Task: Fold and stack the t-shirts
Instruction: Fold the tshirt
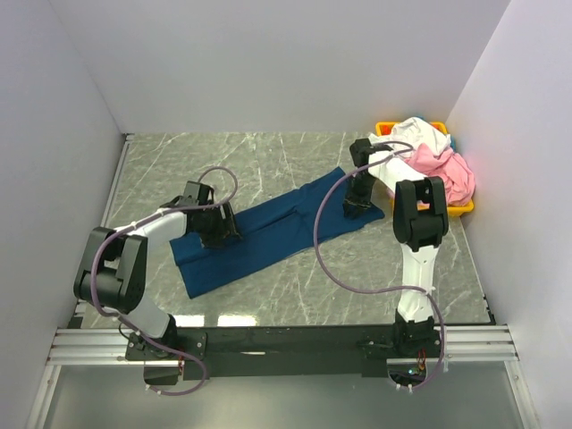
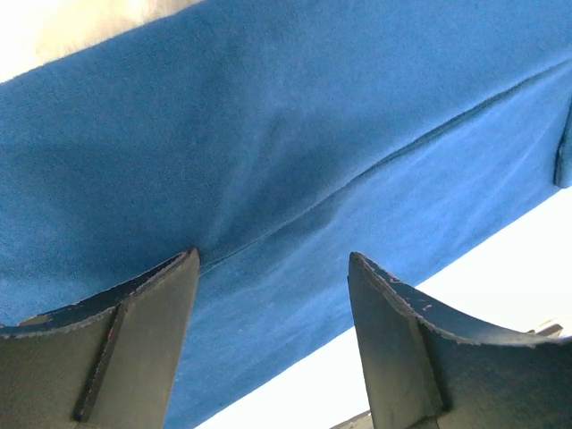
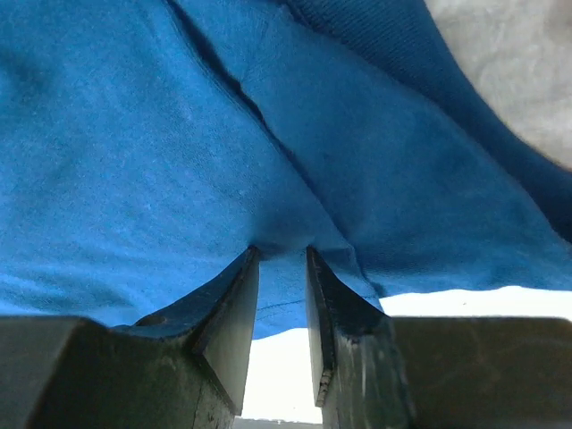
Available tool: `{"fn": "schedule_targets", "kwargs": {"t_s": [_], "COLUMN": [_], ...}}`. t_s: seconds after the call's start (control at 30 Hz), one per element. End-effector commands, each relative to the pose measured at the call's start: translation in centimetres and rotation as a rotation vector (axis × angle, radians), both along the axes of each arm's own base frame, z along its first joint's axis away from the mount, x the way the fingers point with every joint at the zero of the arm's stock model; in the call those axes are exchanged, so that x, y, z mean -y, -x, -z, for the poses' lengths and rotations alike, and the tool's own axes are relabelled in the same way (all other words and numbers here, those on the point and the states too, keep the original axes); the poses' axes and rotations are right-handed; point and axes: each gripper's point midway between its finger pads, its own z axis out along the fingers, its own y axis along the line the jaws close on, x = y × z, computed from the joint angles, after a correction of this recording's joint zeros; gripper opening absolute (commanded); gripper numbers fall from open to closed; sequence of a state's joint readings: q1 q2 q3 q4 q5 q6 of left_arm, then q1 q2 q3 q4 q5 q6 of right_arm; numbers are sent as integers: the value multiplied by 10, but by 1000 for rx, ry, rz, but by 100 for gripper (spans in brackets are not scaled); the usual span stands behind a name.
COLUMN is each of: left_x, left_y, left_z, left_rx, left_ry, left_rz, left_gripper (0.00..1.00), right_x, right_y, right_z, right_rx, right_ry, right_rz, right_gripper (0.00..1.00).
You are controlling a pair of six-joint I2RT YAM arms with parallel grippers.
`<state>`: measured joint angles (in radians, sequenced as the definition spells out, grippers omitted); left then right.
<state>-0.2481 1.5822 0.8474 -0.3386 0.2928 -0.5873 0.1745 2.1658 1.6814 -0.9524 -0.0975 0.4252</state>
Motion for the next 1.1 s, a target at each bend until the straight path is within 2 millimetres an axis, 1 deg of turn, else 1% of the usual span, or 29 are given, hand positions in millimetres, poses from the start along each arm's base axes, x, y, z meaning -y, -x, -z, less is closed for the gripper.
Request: {"fn": "schedule_targets", "kwargs": {"t_s": [0.0, 0.07, 0.1, 0.17, 0.2, 0.23, 0.27, 0.3, 0.33, 0.37, 0.4, 0.43, 0.47, 0.53, 0.57, 0.67, 0.7, 0.77, 0.8, 0.83, 0.87, 0.9, 0.93, 1.0, 1.03, 1.07], "left_x": [2, 5, 8, 13, 18, 23, 26, 32, 36, 41, 47, 50, 56, 61, 64, 66, 66, 63, 62, 62, 60, 60, 58, 55, 53, 52], "left_y": [37, 45, 49, 56, 60, 63, 66, 71, 75, 79, 84, 86, 90, 96, 99, 106, 107, 108, 104, 102, 102, 98, 94, 93, 90, 90], "left_z": [17, 19, 19, 18, 17, 15, 15, 13, 14, 12, 11, 9, 7, 4, 3, 0, -2, -8, -12, -21, -26, -33, -40, -46, -49, -49], "left_rx": [-121, -146, -154, -169, -170, -175, -181, -188, -198, -208, -210, -207, -208, -206, -206, -215, -214, -207, -187, -155, -149, -128, -96, -76, -58, -55], "left_ry": [7, 22, 28, 41, 43, 55, 64, 76, 84, 103, 109, 122, 131, 145, 149, 146, 144, 135, 125, 128, 121, 122, 112, 99, 88, 85], "left_rz": [10, 15, 23, 35, 53, 60, 71, 92, 100, 116, 138, 143, 166, 186, 199, 207, 208, 198, 188, 184, 178, 170, 161, 151, 140, 138], "left_gripper": [75, 75, 75, 75, 76, 76, 76, 76, 76, 76, 76, 76, 76, 77, 77, 77, 77, 77, 77, 77, 77, 77, 77, 78, 78, 78], "right_x": [-1, -2, -4, -7, -9, -12, -14, -16, -21, -23, -26, -28, -34, -39, -43, -55, -56, -59, -61, -62, -61, -64, -65, -67, -68, -70], "right_y": [-15, -17, -22, -25, -32, -34, -36, -42, -43, -44, -52, -54, -61, -64, -70, -76, -77, -79, -79, -80, -81, -84, -87, -91, -92, -92], "right_z": [-2, 5, 1, 4, -1, -1, 3, -1, 1, 7, 2, 3, 4, 4, 3, 2, 2, 0, 0, -6, -9, -14, -25, -38, -50, -57], "right_rx": [24, 5, 13, 7, 22, 25, 18, 33, 31, 19, 41, 38, 49, 45, 58, 73, 77, 84, 86, 101, 108, 131, 159, 193, 218, 233], "right_ry": [27, 29, 29, 35, 34, 33, 32, 27, 24, 25, 19, 19, 13, 10, 2, -19, -24, -31, -36, -41, -44, -52, -64, -79, -89, -93], "right_rz": [-12, -16, -19, -27, -28, -31, -32, -30, -38, -40, -42, -42, -48, -47, -46, -53, -50, -51, -52, -57, -59, -62, -64, -70, -78, -83], "right_gripper": [34, 33, 33, 33, 33, 33, 33, 32, 32, 33, 32, 32, 32, 33, 32, 33, 32, 32, 32, 32, 32, 33, 33, 33, 33, 33]}}
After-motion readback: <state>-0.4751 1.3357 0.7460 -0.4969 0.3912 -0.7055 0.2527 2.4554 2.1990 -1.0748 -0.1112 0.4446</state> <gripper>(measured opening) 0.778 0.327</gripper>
